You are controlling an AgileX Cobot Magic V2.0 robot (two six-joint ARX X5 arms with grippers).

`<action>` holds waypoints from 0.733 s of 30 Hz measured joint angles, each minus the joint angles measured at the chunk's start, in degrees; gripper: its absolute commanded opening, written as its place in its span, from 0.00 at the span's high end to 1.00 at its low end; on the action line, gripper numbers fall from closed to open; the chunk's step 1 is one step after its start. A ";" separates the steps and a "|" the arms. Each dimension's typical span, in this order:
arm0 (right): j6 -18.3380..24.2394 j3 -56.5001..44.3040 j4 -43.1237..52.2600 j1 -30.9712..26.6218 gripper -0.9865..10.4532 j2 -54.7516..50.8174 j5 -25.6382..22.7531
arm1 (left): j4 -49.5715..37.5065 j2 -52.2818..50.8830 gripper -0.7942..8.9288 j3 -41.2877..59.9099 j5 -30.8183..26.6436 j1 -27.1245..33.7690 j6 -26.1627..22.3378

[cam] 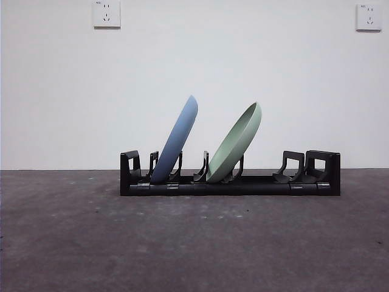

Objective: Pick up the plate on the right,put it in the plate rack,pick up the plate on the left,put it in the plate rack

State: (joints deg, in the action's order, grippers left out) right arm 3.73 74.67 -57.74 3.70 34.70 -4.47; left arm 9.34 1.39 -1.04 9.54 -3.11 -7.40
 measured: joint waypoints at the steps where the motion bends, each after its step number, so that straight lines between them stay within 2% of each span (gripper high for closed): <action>1: 0.28 -3.28 5.25 -2.45 0.91 -3.52 1.79 | 0.00 0.00 0.92 0.00 0.00 0.00 0.00; 5: 0.57 -21.03 22.56 -6.93 0.91 -14.47 5.84 | -0.02 0.00 0.92 0.00 0.00 0.00 0.00; 8: -0.09 -30.77 29.59 -7.08 0.91 -18.82 6.05 | -0.02 0.00 0.92 0.00 0.00 0.00 0.00; 15: -1.42 -50.90 39.76 -7.08 0.91 -27.54 6.01 | 0.00 0.00 0.92 0.00 0.00 0.00 0.00; 22: -1.60 -65.22 41.77 -7.08 0.91 -33.94 6.01 | 0.00 0.00 0.92 0.00 0.00 0.00 0.00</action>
State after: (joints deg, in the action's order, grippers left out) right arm 2.13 9.45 -15.97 -3.38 0.75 1.54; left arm 9.34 1.39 -1.04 9.54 -3.11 -7.40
